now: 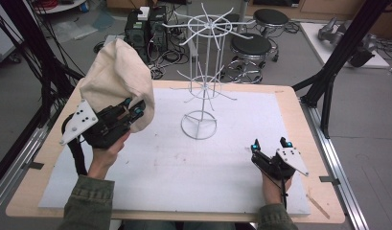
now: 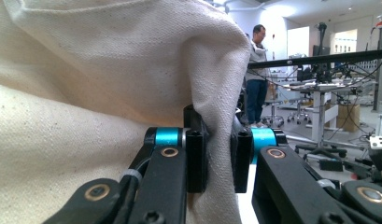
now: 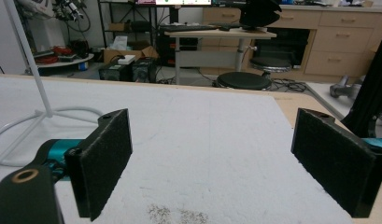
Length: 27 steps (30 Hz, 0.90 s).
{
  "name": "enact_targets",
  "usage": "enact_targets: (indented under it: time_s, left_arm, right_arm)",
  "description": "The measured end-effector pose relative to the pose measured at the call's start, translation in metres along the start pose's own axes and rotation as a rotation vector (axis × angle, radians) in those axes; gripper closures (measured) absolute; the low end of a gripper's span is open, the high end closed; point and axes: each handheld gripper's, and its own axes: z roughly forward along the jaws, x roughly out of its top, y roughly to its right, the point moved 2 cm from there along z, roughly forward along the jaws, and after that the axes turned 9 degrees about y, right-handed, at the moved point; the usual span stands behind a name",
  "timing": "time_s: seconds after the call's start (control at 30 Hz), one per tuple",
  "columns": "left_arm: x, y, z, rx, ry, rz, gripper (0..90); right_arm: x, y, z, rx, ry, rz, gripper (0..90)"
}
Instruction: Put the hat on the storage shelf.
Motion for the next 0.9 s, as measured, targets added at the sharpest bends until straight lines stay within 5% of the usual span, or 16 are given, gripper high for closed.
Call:
enact_targets:
  time_s: [0.53, 0.7, 0.9]
  left_arm:
    - [0.054, -0.002, 0.036, -0.040, 0.058, 0.010, 81.0]
    - [0.071, -0.003, 0.049, -0.089, 0.118, -0.042, 81.0]
    - [0.082, 0.001, 0.063, -0.119, 0.137, -0.037, 81.0]
  right_arm:
    - [0.000, 0.000, 0.000, 0.010, -0.001, 0.013, 11.3]
    - [0.001, -0.001, -0.001, 0.010, -0.003, 0.019, 11.3]
    - [0.001, 0.000, -0.001, 0.013, 0.006, 0.008, 11.3]
